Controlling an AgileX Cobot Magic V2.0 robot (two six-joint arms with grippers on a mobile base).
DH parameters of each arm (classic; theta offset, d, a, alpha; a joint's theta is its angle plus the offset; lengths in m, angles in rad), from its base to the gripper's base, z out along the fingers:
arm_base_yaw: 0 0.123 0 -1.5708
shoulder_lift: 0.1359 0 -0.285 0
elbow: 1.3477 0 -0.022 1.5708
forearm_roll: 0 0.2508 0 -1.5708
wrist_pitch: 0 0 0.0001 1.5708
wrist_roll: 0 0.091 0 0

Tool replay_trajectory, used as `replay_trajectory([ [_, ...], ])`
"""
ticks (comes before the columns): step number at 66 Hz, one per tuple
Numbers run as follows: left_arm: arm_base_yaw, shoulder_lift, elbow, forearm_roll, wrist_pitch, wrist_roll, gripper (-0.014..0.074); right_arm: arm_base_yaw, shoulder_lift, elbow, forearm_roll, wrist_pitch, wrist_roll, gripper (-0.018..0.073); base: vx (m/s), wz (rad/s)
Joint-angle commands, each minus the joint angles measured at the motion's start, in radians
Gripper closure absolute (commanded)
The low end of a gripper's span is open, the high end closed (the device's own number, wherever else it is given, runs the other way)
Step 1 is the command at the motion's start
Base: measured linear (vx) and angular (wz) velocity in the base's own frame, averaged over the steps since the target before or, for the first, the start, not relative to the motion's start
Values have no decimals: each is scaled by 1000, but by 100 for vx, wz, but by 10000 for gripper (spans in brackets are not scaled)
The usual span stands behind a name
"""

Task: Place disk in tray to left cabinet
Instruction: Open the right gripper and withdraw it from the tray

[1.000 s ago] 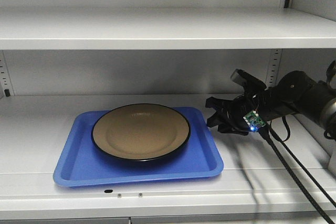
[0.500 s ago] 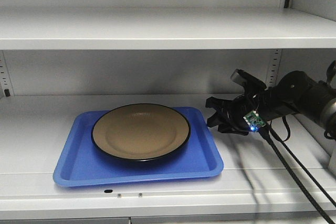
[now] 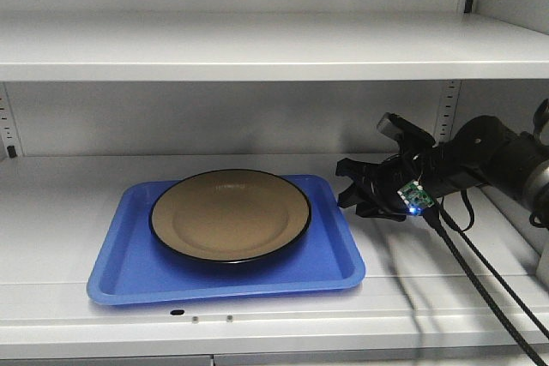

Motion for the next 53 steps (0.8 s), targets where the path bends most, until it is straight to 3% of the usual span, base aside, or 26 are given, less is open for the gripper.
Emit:
replay_trajectory([
  [1, 1, -15, 20, 6, -86, -14, 600, -5, -71, -33, 34, -43, -9, 263, 0, 0],
  [16, 1, -15, 20, 6, -86, -14, 600, -5, -115, -27, 21, -45, -18, 263, 0, 0],
  [24, 1, -15, 20, 6, -86, -14, 600, -5, -195, 64, 30, -58, -45, 263, 0, 0],
  [36, 1, -15, 20, 6, -86, -14, 600, -5, -446, 449, 18, -223, -61, 265, 0, 0],
  [53, 1, -15, 20, 6, -86, -14, 600, -5, -935, 994, -105, -464, -22, 316, 0, 0],
])
